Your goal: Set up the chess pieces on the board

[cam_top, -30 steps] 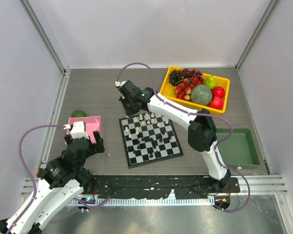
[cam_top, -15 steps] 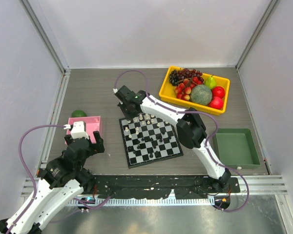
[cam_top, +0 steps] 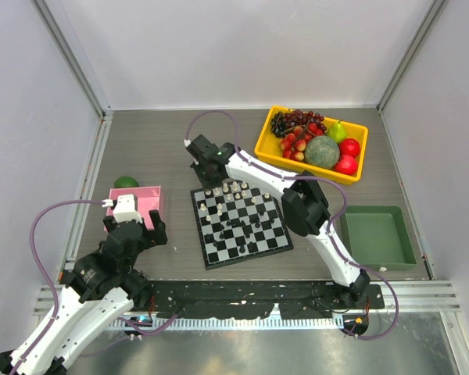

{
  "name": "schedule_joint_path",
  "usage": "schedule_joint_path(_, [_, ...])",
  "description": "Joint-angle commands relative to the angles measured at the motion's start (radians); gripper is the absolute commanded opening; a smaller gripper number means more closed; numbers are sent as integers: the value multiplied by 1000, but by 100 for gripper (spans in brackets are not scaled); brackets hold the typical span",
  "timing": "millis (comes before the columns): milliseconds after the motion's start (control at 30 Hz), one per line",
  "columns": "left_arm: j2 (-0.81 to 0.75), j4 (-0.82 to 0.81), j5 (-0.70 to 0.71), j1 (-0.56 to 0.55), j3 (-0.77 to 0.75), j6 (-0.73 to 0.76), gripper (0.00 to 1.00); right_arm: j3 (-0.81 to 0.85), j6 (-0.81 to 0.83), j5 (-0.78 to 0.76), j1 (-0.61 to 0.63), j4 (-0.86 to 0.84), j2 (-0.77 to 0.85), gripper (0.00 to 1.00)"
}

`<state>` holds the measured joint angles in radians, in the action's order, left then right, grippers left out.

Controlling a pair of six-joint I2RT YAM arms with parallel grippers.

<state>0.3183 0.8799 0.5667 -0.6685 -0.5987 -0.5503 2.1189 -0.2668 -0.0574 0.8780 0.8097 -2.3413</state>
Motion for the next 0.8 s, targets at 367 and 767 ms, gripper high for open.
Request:
schedule_joint_path(367, [2,-41,16,-2,-1,-8,99,44,-3,25,-2,-4,0,24])
schedule_joint_path(767, [-1,-41,16,-2,0,-8,99,46,15,30,6,-4,119,34])
